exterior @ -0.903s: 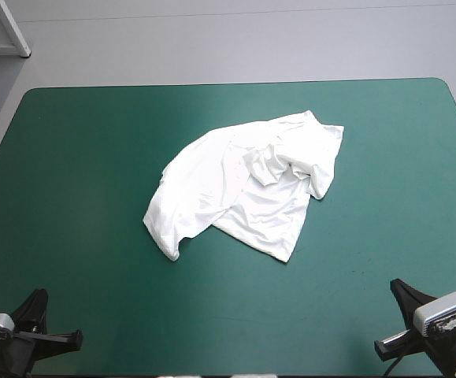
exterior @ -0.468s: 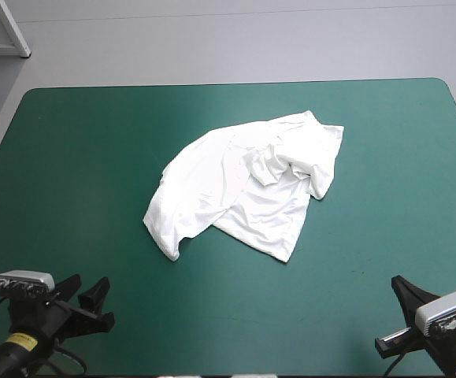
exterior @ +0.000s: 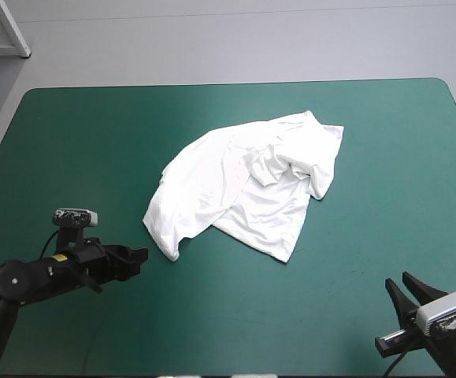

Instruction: Fold the cloth

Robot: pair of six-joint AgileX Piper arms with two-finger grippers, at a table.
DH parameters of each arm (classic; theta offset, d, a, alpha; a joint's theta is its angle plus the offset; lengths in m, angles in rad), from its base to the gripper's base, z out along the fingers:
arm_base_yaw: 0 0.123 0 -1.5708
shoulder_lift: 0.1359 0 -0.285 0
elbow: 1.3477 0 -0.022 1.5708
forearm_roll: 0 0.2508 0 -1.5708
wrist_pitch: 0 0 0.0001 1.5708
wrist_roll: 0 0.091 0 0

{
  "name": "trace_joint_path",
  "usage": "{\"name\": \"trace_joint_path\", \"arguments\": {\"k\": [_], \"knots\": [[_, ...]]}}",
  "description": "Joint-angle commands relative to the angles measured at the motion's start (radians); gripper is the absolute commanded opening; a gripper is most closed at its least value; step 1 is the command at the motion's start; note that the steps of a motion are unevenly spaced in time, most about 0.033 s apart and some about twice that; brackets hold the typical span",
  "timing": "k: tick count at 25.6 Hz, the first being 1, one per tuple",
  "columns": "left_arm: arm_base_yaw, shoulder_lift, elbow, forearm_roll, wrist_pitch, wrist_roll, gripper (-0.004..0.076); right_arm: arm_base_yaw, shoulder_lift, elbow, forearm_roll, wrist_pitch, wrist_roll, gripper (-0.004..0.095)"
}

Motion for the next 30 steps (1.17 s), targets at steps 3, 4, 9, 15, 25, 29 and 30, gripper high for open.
{"name": "trace_joint_path", "arguments": {"k": [3, 4, 9, 15, 25, 29, 30], "knots": [[-0.002, 0.201, -0.071, -0.097, -0.061, 0.110, 0.0455, 0.001, 0.013, -0.029, 0.003, -0.080, -0.005, 0.0312], [-0.002, 0.240, -0.075, -0.126, -0.066, 0.144, 0.0455, 0.001, 0.013, -0.029, 0.003, -0.080, -0.005, 0.0312], [-0.006, 0.393, -0.095, -0.312, -0.075, 0.331, 0.0455, 0.001, 0.013, -0.029, 0.003, -0.080, -0.005, 0.0312], [-0.089, 0.530, -0.149, -0.344, -0.163, 0.381, 0.0455, 0.001, 0.013, -0.029, 0.003, -0.080, -0.003, 0.0312], [-0.178, 0.671, -0.187, -0.260, -0.227, 0.365, 0.0245, 0.001, 0.013, -0.029, 0.003, -0.080, 0.001, 0.0310], [-0.178, 0.671, -0.187, -0.263, -0.227, 0.370, 0.0019, 0.001, 0.016, -0.033, 0.001, -0.082, 0.037, 0.0310], [-0.178, 0.671, -0.187, -0.263, -0.227, 0.370, 0.0019, 0.001, 0.023, -0.035, -0.001, -0.086, 0.061, 0.0310]]}}
